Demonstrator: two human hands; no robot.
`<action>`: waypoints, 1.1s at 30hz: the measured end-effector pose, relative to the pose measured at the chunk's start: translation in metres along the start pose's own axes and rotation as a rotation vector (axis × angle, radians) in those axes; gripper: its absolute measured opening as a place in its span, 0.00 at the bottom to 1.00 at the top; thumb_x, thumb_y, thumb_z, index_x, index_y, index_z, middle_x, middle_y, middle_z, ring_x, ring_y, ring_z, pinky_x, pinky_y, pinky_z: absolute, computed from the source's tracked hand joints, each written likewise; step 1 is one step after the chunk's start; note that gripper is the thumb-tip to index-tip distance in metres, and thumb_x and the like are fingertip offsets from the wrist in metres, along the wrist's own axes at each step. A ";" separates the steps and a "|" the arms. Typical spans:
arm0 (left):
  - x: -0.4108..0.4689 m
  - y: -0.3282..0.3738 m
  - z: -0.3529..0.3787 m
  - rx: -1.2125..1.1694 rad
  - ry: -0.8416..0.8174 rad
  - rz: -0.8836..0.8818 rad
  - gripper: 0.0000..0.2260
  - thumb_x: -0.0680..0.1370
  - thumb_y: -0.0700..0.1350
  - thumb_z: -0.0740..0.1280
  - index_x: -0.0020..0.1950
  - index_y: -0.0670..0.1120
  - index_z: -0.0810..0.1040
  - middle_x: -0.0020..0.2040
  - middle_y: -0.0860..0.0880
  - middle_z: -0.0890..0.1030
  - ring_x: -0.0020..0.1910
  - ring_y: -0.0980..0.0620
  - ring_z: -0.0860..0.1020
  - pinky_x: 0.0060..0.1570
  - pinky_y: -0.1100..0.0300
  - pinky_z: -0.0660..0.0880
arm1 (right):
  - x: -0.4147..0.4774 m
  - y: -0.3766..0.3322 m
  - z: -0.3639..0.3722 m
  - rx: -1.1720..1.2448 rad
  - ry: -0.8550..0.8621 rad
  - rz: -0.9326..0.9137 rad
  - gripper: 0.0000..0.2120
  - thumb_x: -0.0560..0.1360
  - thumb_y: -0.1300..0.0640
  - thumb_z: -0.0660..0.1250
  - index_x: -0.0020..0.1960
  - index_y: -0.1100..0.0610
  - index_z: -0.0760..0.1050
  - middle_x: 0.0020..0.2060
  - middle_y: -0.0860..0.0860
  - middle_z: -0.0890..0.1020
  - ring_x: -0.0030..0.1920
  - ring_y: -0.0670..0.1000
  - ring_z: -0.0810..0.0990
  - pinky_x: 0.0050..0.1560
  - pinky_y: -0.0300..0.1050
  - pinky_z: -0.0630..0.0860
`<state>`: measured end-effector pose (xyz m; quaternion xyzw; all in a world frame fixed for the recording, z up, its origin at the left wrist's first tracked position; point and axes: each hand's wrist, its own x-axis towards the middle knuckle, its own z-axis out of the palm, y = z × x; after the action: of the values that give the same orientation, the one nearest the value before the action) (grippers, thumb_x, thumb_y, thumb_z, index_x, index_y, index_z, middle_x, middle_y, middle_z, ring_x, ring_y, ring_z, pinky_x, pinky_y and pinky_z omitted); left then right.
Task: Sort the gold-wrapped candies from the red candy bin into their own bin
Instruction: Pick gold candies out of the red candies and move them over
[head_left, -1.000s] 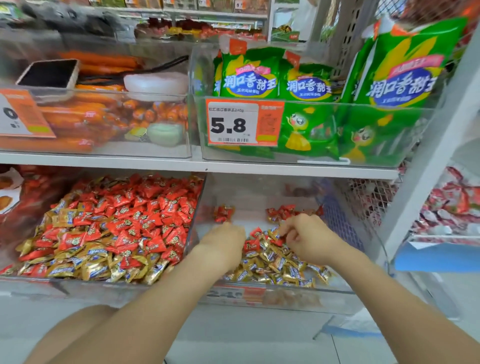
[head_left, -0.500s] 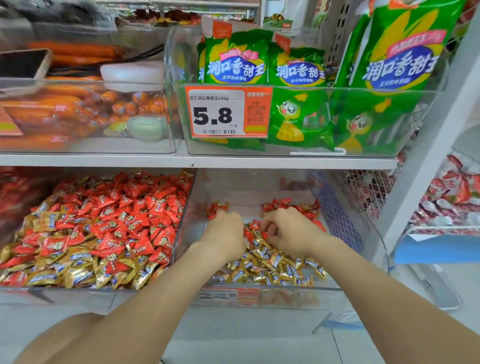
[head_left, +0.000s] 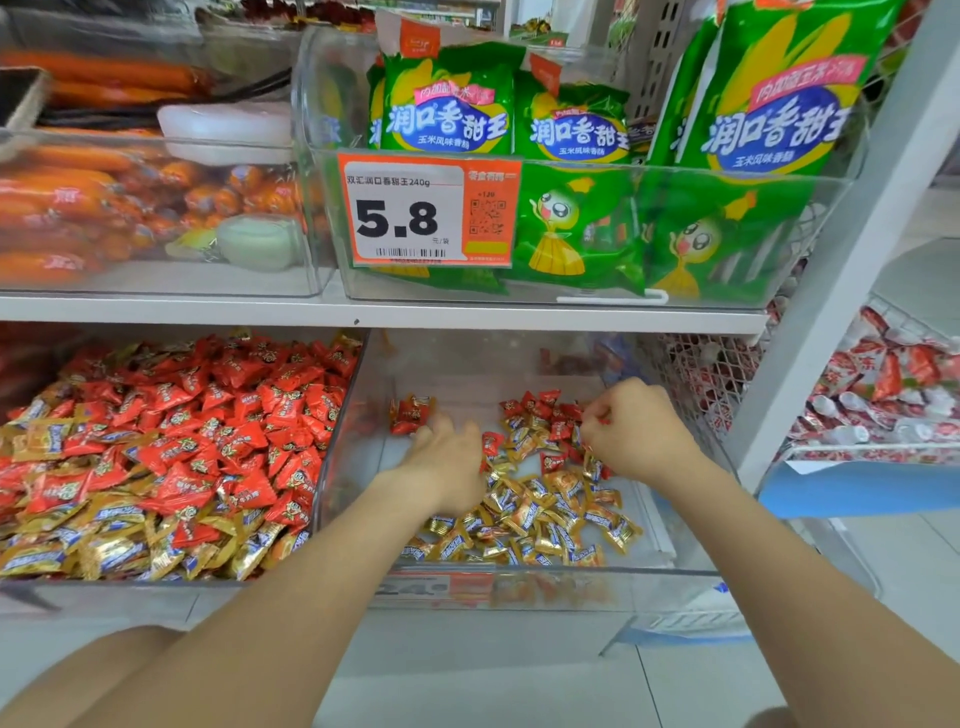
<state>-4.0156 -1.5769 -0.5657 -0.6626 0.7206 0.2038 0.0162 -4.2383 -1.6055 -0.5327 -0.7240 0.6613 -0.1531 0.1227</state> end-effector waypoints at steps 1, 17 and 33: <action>0.002 -0.002 0.003 0.028 -0.010 0.008 0.17 0.83 0.40 0.64 0.71 0.42 0.65 0.72 0.37 0.61 0.72 0.34 0.64 0.71 0.45 0.66 | -0.001 0.000 -0.001 -0.004 0.019 0.007 0.16 0.72 0.65 0.64 0.25 0.60 0.72 0.22 0.53 0.73 0.23 0.52 0.68 0.45 0.57 0.85; 0.036 0.004 -0.002 0.131 0.091 0.143 0.27 0.77 0.30 0.63 0.76 0.42 0.67 0.66 0.40 0.69 0.65 0.36 0.73 0.62 0.48 0.72 | 0.011 -0.008 0.047 -0.138 -0.146 -0.029 0.27 0.71 0.47 0.78 0.32 0.53 0.61 0.31 0.52 0.64 0.31 0.56 0.67 0.30 0.44 0.63; 0.056 0.017 -0.009 -0.030 0.268 -0.004 0.18 0.82 0.57 0.53 0.39 0.46 0.68 0.44 0.41 0.77 0.43 0.41 0.75 0.42 0.54 0.70 | 0.009 -0.001 0.021 0.378 -0.035 0.242 0.20 0.80 0.50 0.63 0.33 0.59 0.72 0.26 0.55 0.75 0.28 0.54 0.76 0.34 0.45 0.71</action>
<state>-4.0367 -1.6320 -0.5691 -0.6854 0.7119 0.1242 -0.0896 -4.2284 -1.6150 -0.5506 -0.6060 0.7007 -0.2459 0.2852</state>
